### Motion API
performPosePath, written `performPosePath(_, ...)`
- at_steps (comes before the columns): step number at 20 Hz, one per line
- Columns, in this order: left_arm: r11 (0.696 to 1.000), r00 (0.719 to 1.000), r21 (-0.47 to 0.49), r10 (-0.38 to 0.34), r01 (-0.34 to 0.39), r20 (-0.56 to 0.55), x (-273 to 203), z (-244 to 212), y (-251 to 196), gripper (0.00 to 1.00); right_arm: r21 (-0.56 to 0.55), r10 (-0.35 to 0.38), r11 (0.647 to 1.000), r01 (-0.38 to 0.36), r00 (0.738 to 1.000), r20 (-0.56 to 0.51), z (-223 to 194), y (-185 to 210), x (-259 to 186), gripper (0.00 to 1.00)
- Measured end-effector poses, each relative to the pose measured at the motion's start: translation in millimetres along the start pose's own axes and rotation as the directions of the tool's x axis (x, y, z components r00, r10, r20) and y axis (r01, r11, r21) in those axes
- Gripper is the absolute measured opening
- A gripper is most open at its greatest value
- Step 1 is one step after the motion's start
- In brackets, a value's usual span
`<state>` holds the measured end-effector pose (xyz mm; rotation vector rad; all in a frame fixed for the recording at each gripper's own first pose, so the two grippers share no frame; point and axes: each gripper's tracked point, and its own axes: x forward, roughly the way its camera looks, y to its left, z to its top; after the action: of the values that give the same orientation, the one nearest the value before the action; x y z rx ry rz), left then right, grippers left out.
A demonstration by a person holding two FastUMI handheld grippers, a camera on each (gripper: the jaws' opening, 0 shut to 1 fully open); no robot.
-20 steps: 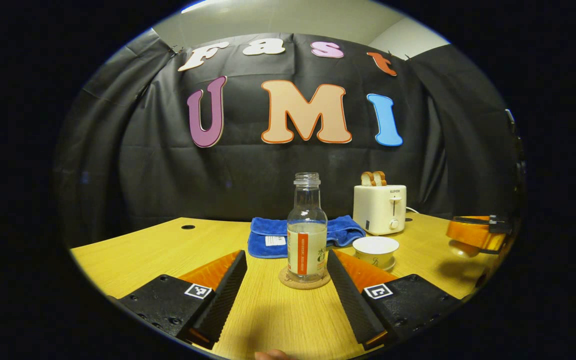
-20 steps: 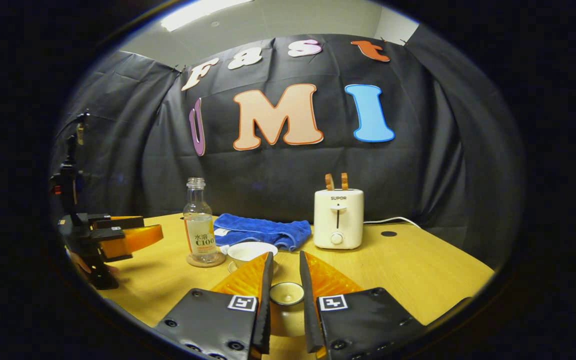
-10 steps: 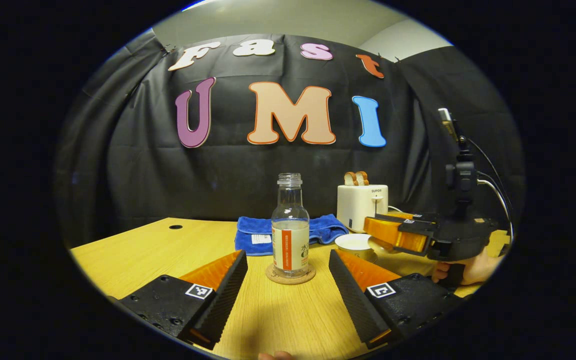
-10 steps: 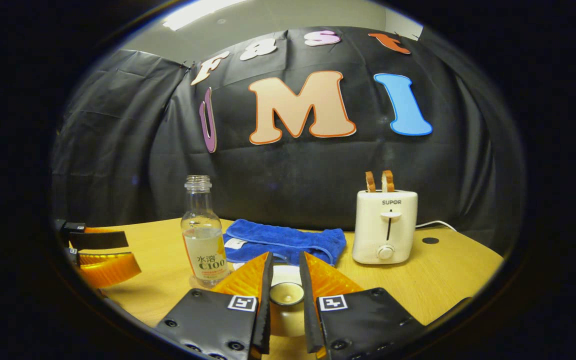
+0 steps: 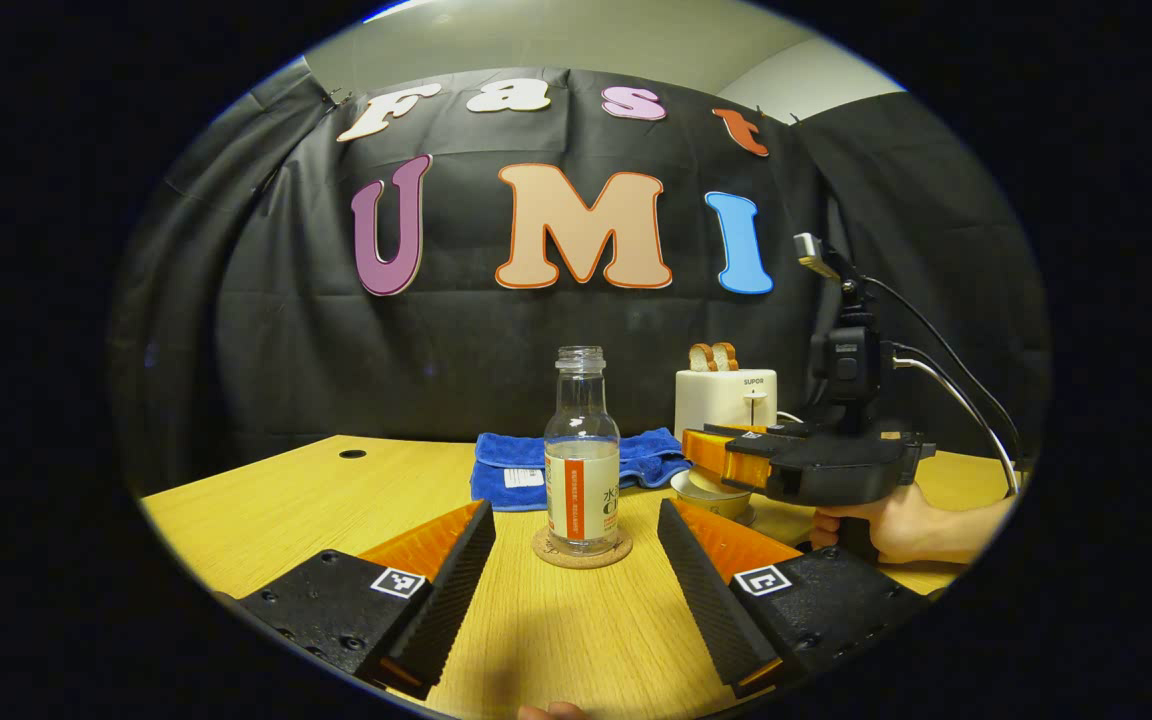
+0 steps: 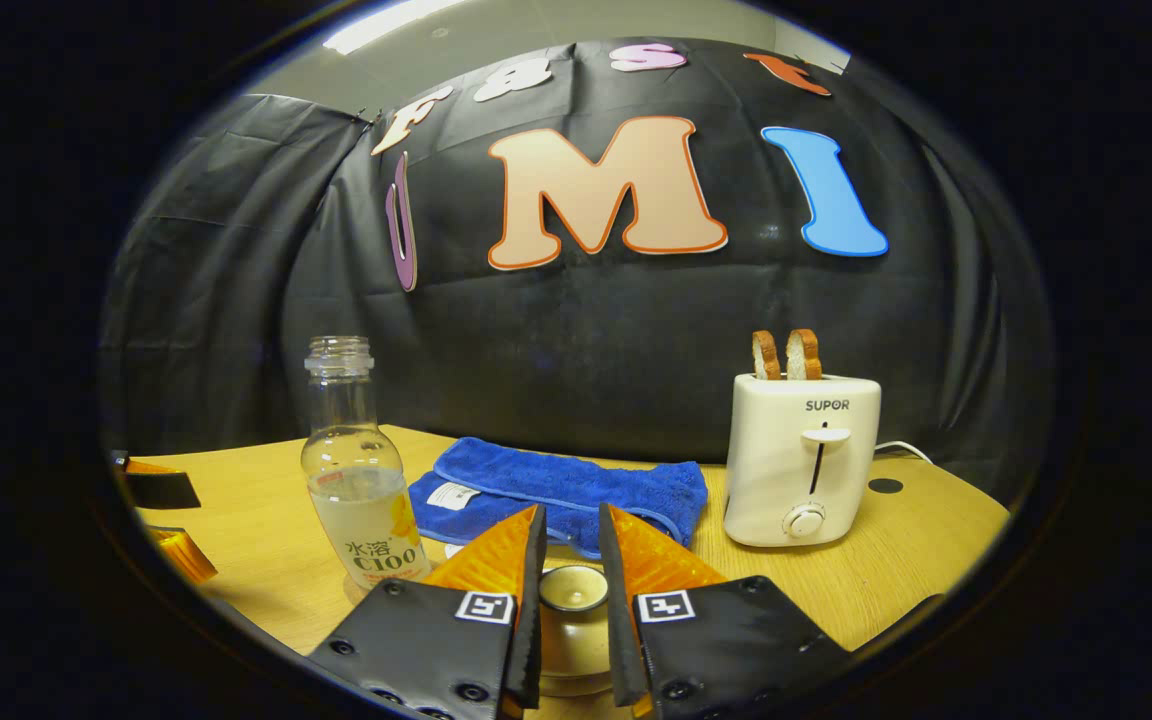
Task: Open the teacup lid with one hand, grasp the water bottle and pour water into the teacup with the other hand; after pouring, place the water bottle on the coaster and then close the teacup lid.
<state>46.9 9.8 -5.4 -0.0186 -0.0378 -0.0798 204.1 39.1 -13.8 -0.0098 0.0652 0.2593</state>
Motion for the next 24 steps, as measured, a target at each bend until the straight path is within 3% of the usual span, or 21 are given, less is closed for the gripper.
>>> performPosePath(8, 1.0, 1.0, 0.0, 0.001, -0.001, 0.001, -0.2, -0.3, 0.0, 0.96, -0.023, 0.008, 1.0, -0.01, 0.997, -0.07, -12.1, 3.3, 7.1, 0.31)
performPosePath(14, 1.0, 1.0, 0.0, 0.002, -0.002, 0.001, 0.7, -0.8, -0.3, 0.95, -0.007, 0.065, 0.998, -0.066, 0.995, -0.077, -12.5, 9.7, 6.4, 0.34)
performPosePath(19, 1.0, 1.0, 0.0, 0.003, -0.003, 0.001, 0.4, -1.0, -0.6, 0.95, 0.006, -0.01, 1.0, 0.01, 1.0, -0.027, -4.1, -4.6, 1.9, 0.99)
performPosePath(20, 1.0, 1.0, 0.0, 0.007, -0.007, 0.001, 1.5, -1.8, -0.1, 0.96, 0.012, -0.049, 0.999, 0.048, 0.996, 0.07, 12.2, -9.9, -7.7, 0.94)
performPosePath(21, 1.0, 1.0, 0.0, 0.012, -0.012, -0.001, 2.0, -2.7, 0.4, 0.96, 0.01, -0.085, 0.996, 0.084, 0.996, 0.042, 3.7, -17.9, -10.3, 0.99)
performPosePath(24, 1.0, 1.0, 0.0, 0.022, -0.022, -0.001, 1.1, -2.4, 1.6, 0.96, 0.012, -0.125, 0.992, 0.124, 0.991, 0.049, 5.9, -20.9, -27.3, 0.99)
